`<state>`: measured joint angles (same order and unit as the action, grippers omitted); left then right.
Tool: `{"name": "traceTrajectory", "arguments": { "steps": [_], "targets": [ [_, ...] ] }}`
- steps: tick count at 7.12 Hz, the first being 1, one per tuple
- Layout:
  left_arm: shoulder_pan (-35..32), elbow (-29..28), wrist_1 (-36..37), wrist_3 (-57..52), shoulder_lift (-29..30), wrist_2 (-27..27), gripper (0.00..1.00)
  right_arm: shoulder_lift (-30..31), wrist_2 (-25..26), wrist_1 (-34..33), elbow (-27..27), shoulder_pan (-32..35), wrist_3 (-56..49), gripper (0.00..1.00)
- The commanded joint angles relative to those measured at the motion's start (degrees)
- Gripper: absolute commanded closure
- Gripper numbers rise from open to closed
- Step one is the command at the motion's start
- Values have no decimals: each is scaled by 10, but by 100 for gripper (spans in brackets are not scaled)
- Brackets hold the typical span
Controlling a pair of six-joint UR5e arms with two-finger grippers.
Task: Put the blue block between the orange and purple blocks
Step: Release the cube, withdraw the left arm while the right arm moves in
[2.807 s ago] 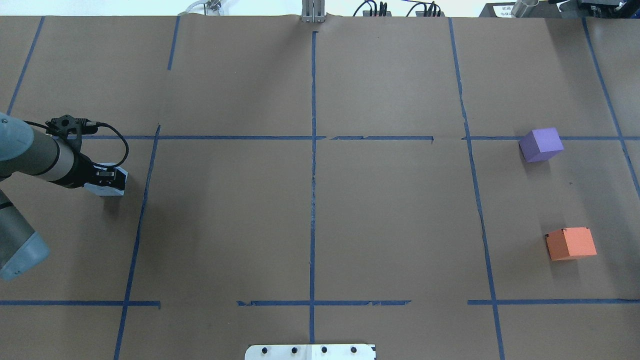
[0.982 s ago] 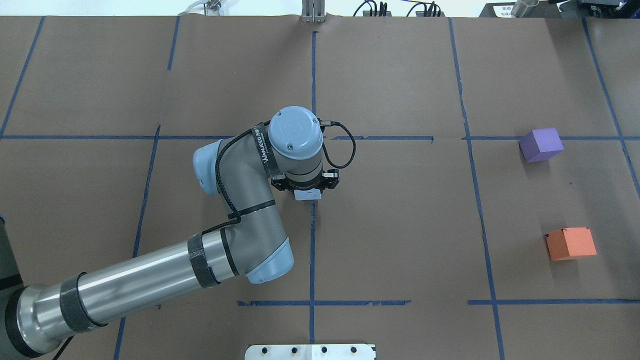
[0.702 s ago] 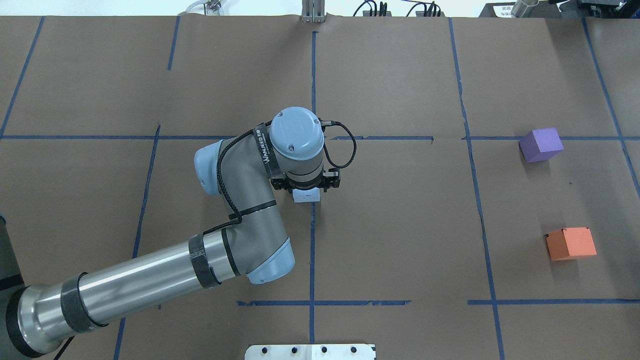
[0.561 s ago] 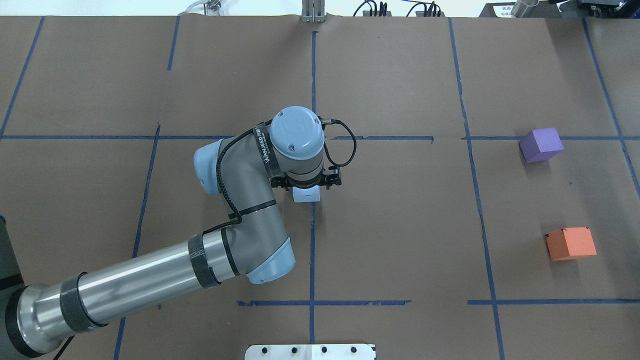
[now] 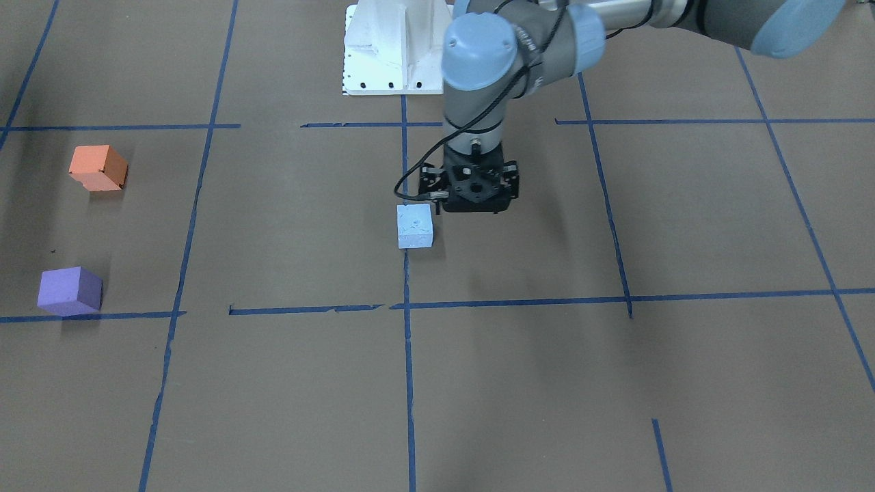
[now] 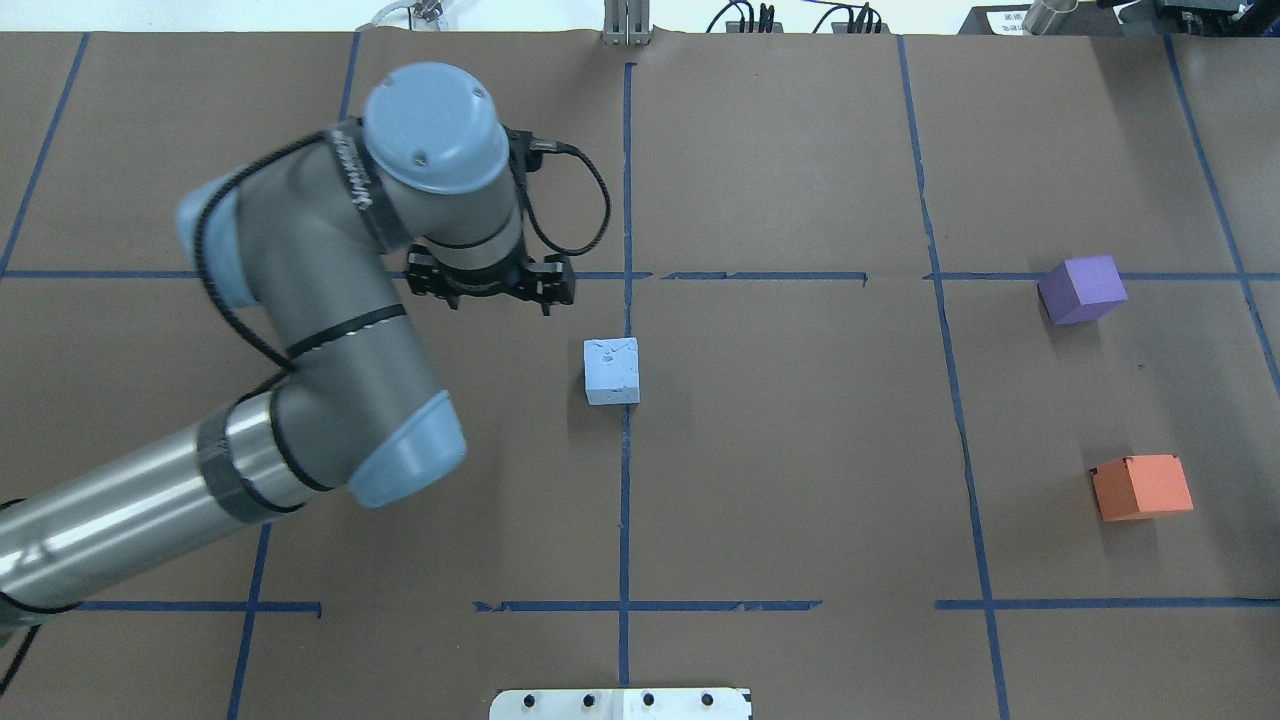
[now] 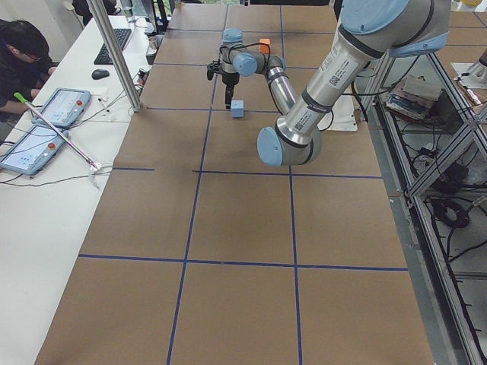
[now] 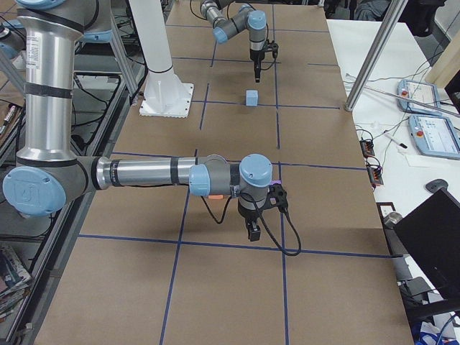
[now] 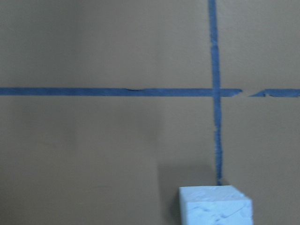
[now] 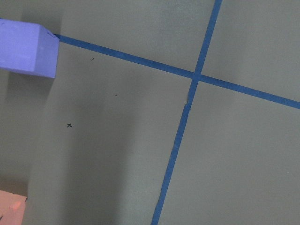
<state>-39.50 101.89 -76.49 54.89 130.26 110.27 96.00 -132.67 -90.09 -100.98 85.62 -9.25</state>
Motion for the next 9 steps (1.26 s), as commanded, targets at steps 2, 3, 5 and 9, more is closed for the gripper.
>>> {"name": "traceTrajectory", "arguments": {
  "steps": [2,3,5,9],
  "targets": [
    [-185,97,22,-318,-202,107,0,-39,-35,1,-26,-55,96,0],
    [-233,97,3,-404,-274,109,0,-55,-34,1,-50,-94,159,0],
    [-319,90,-63,-453,-375,114,0,-121,-28,0,-87,-187,332,0],
    [-482,24,-88,-621,-493,259,0,-290,70,-7,-87,-384,596,0]
  ]
}}
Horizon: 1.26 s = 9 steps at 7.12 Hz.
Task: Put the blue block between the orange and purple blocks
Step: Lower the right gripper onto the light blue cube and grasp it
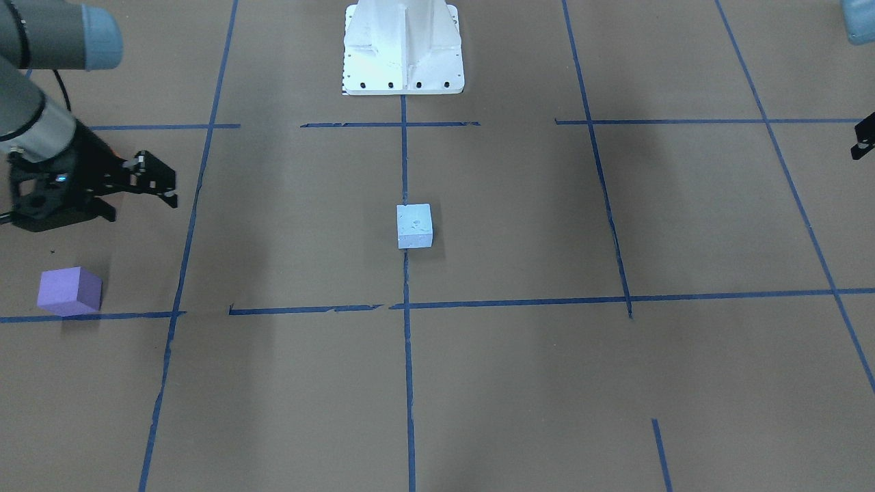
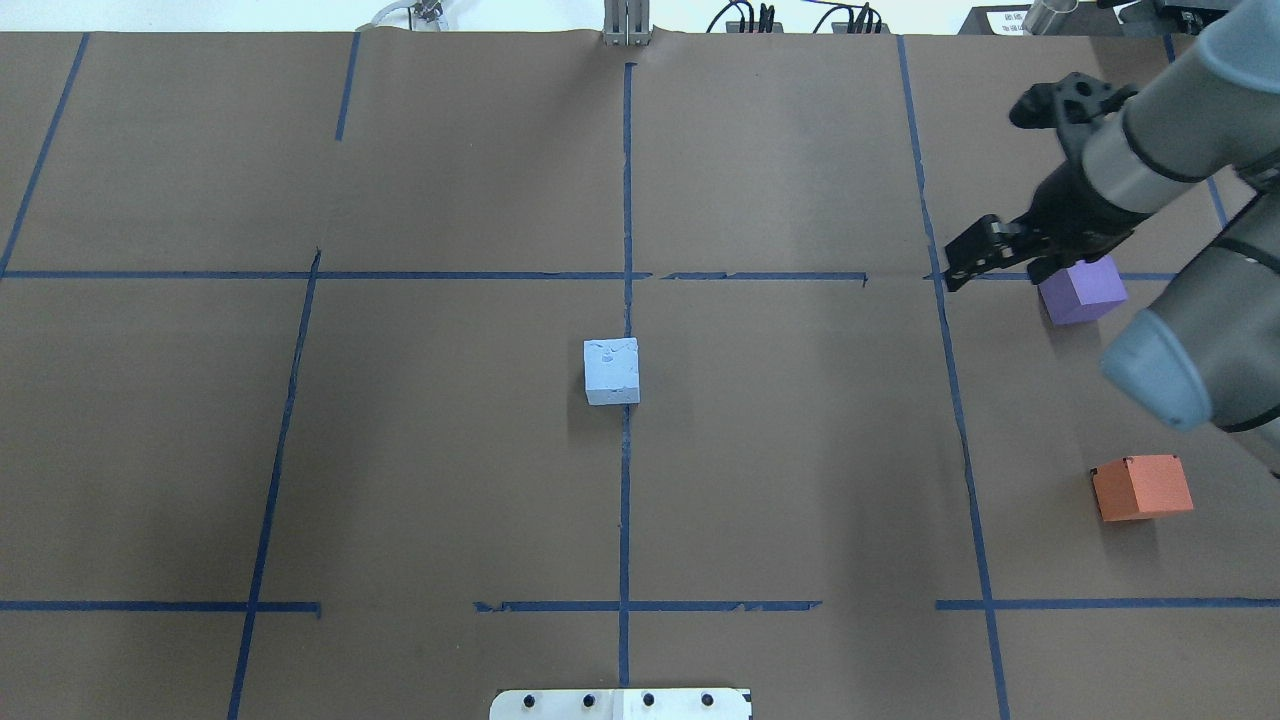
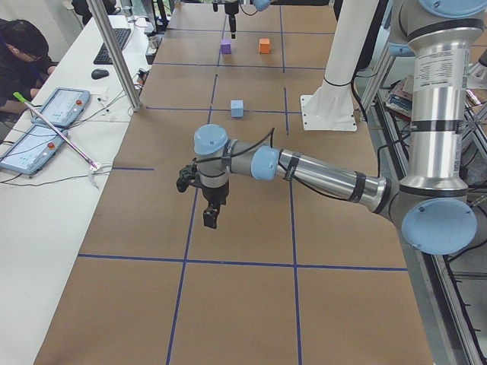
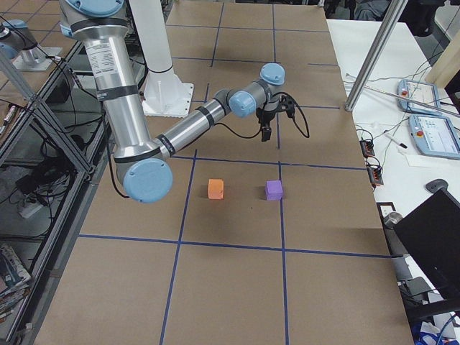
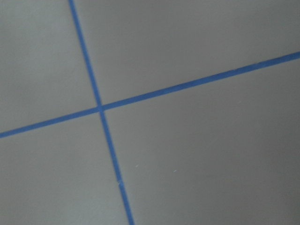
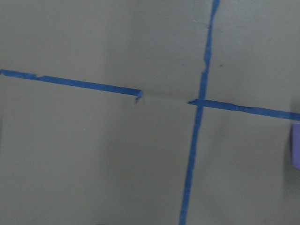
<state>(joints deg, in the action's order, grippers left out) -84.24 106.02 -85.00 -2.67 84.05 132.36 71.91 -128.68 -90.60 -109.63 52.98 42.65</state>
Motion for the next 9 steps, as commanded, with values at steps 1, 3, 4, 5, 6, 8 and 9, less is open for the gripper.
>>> {"name": "traceTrajectory", "arguments": {
  "steps": [1,3,4,5,6,8,9],
  "targets": [
    [-36,-9,-3,-36,-36,38,0,-105,86,-3,11,-125,162,0],
    [-36,-10,-3,-16,-31,39,0,-204,162,-3,88,-189,237,0],
    [-36,-10,-3,-14,-30,39,0,-271,190,-3,165,-210,263,0],
    [-36,-17,-4,-14,-27,39,0,-317,198,-3,227,-221,273,0],
    [-36,-15,-4,-14,-27,39,0,-334,213,0,260,-231,274,0],
    [-36,-13,-4,-11,-27,39,0,-353,222,1,284,-238,274,0],
    [-36,-13,-4,-11,-27,39,0,-348,222,0,284,-242,271,0]
  ]
}}
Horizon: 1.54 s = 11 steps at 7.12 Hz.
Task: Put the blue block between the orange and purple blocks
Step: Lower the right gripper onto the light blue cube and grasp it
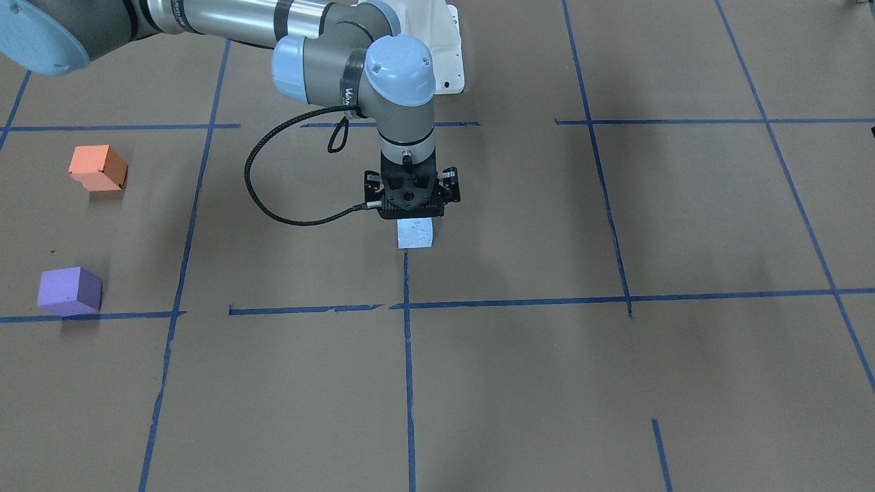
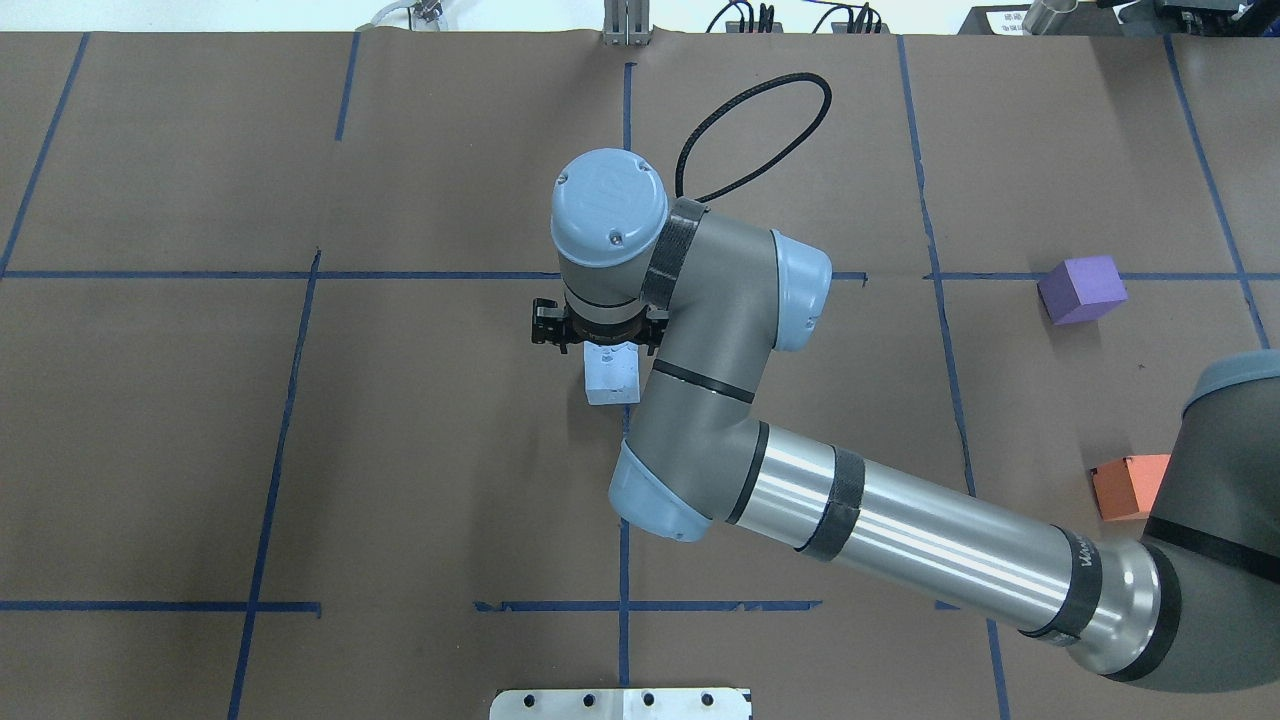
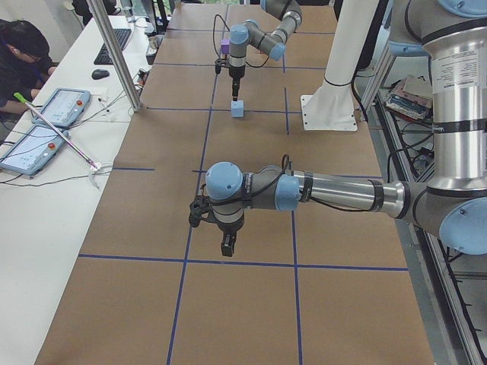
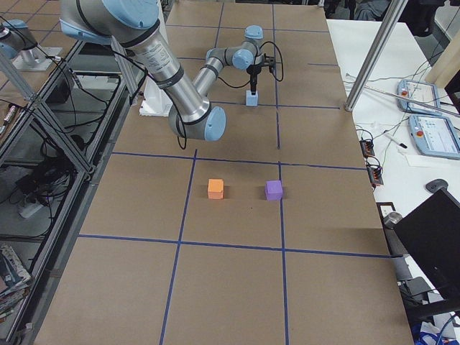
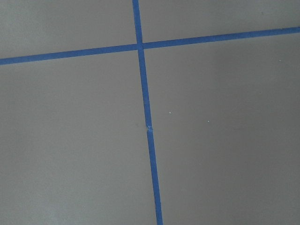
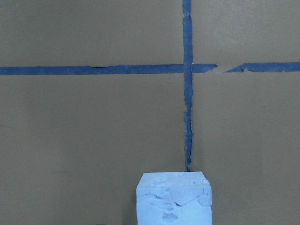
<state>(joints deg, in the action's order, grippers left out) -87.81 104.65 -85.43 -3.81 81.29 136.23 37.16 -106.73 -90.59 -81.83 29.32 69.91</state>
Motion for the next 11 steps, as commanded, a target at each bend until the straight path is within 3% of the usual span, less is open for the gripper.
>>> {"name": "traceTrajectory", "arguments": {
  "steps": [1,4,7,11],
  "targets": [
    [0,1,0,0,-1,0,0,-2,2,1,21,-8,-8,0],
    [0,-3,0,0,-1,0,0,-4,1,2,67,-14,-33,0],
    [0,-2,0,0,-1,0,0,-7,1,10,72,-14,-42,3],
    [0,-2,0,0,-1,0,0,-6,1,41,76,-16,-34,15]
  ]
}}
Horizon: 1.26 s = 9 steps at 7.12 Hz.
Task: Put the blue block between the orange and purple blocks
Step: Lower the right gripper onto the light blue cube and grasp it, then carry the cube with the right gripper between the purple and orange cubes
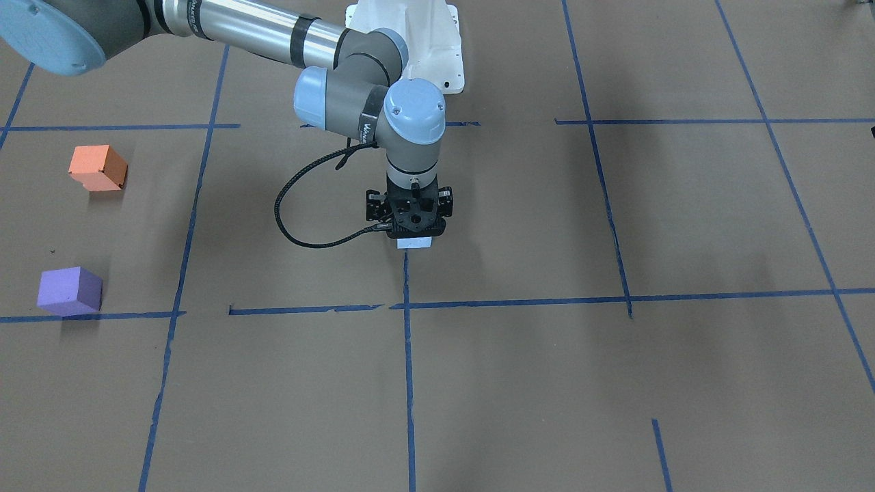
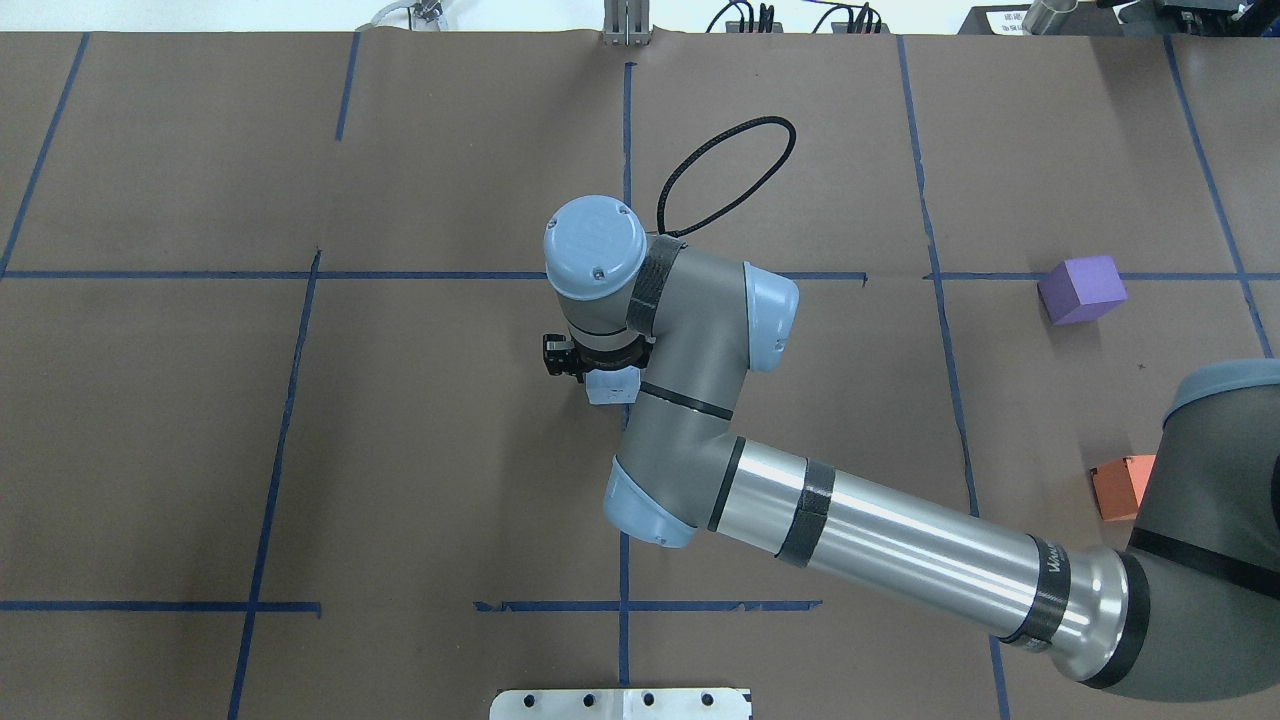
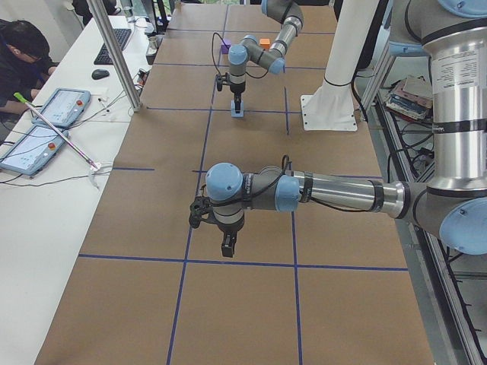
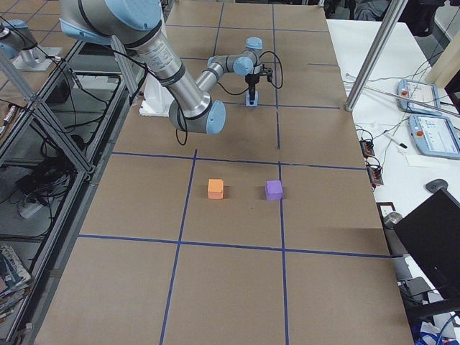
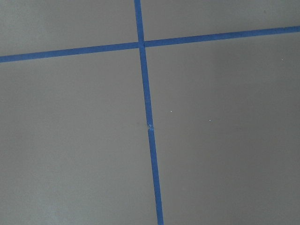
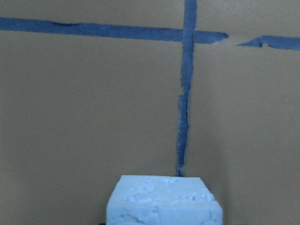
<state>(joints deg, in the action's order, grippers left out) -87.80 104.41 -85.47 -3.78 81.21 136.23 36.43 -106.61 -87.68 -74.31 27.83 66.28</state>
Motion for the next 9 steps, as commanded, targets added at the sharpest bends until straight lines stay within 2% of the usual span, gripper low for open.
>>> {"name": "traceTrajectory", "arguments": {
  "steps": [1,2,3,4,6,7,8,9],
  "targets": [
    [0,0,0,-1,1,0,0,1,1,13,1,-1,2,17],
    [0,0,0,-1,0,0,0,0,0,14,7,-1,2,31],
    [0,-1,0,-1,0,0,0,0,0,14,7,-1,3,53],
    [0,-1,0,-1,0,0,0,-6,-3,15,0,-1,4,66],
    [0,1,0,-1,0,0,0,0,-11,6,-26,33,3,70],
    [0,2,0,-1,0,0,0,35,-34,-6,-50,63,-8,71],
    [0,2,0,-1,0,0,0,106,-69,-20,-120,104,-54,71],
    [0,4,0,0,0,0,0,190,-90,-40,-204,140,-147,71]
  ]
}}
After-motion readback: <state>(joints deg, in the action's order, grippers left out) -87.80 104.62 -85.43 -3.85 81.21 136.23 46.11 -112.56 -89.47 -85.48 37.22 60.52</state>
